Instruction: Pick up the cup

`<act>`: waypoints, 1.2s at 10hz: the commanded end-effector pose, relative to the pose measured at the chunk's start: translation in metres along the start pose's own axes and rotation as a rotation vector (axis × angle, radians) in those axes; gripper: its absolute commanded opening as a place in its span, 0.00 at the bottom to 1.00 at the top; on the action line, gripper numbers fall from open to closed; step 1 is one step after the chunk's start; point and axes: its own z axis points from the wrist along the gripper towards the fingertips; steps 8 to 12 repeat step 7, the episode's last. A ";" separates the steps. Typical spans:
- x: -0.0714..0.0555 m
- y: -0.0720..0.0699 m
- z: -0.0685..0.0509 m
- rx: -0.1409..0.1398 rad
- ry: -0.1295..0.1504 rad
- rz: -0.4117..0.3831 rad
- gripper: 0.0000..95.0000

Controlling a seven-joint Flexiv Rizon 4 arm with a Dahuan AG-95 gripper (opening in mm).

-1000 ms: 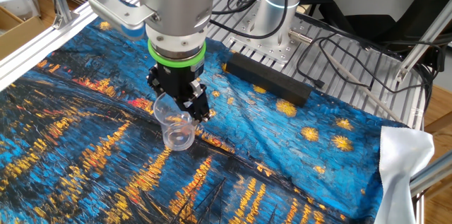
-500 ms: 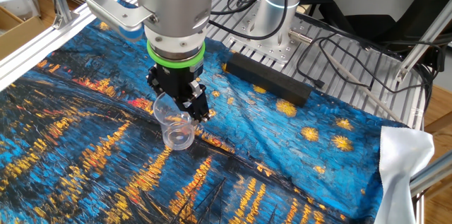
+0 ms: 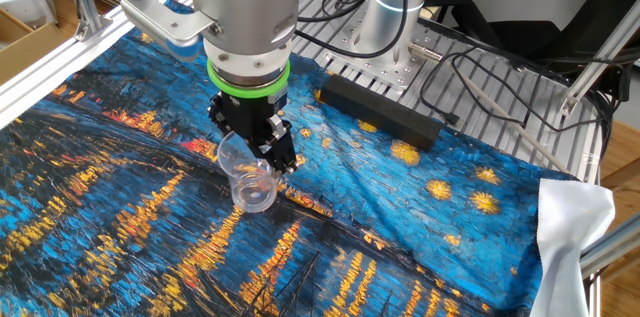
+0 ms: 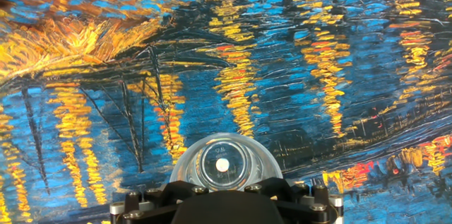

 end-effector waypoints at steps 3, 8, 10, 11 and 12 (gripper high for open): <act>0.000 0.000 0.000 0.003 -0.001 -0.004 0.00; 0.000 0.000 0.000 0.010 -0.001 0.005 0.00; 0.000 0.000 0.000 0.010 -0.001 0.005 0.00; 0.000 0.000 0.000 0.010 -0.001 0.005 0.00; 0.000 0.000 0.000 0.010 -0.001 0.005 0.00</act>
